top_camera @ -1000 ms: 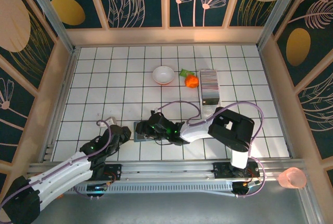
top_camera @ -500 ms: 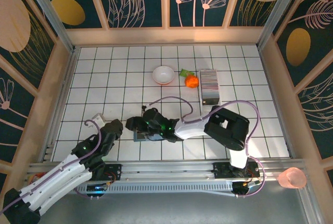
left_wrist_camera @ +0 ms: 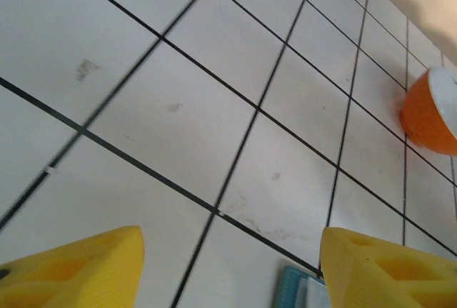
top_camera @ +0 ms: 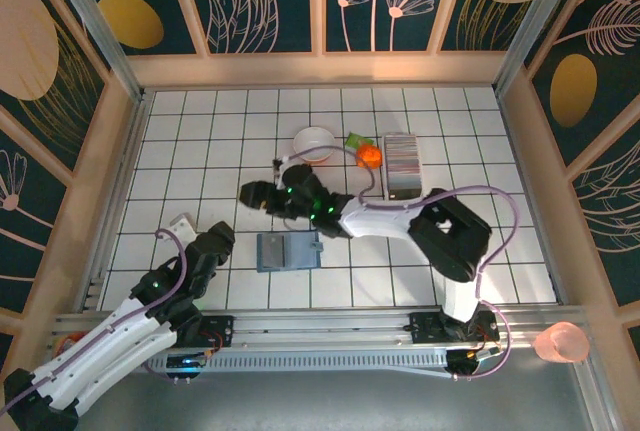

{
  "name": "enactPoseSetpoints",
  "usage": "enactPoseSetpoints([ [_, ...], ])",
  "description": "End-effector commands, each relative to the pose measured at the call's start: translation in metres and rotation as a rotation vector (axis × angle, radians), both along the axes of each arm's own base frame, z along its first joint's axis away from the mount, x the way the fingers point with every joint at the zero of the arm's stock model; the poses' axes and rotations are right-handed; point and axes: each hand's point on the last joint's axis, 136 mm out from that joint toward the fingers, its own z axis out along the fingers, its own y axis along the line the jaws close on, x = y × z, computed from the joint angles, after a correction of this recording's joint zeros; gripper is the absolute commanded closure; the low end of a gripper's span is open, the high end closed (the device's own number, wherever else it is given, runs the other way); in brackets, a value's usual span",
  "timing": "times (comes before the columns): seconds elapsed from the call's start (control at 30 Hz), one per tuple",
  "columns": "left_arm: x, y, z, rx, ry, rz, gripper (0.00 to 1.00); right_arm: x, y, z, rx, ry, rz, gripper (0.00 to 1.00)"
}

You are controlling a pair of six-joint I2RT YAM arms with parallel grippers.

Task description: Put the credit cards into the card holder

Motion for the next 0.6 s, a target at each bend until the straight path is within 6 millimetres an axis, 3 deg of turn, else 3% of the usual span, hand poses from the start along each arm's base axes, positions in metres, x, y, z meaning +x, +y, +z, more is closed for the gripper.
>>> enactPoseSetpoints([
  [0.0,0.002,-0.028,-0.01,-0.037,0.022,-0.135,0.31,0.031,-0.053,0.032,-0.08,-0.114,-0.064,0.33],
  [0.1,0.001,-0.052,-0.019,-0.07,0.057,-0.241,0.28,0.054,-0.115,0.049,-0.179,-0.215,-0.162,0.33],
  [0.3,-0.009,-0.086,-0.04,-0.122,0.148,-0.408,0.27,0.081,-0.229,0.108,-0.464,-0.55,-0.295,0.33],
  [0.4,-0.015,-0.096,-0.051,-0.134,0.192,-0.466,0.26,0.071,-0.254,0.125,-0.628,-0.81,-0.201,0.32],
  [0.47,-0.018,-0.101,-0.056,-0.139,0.21,-0.502,0.27,0.055,-0.259,0.124,-0.752,-0.987,-0.081,0.32],
  [0.57,-0.02,-0.107,-0.061,-0.139,0.232,-0.535,0.32,0.044,-0.283,0.119,-0.935,-1.151,-0.012,0.32],
])
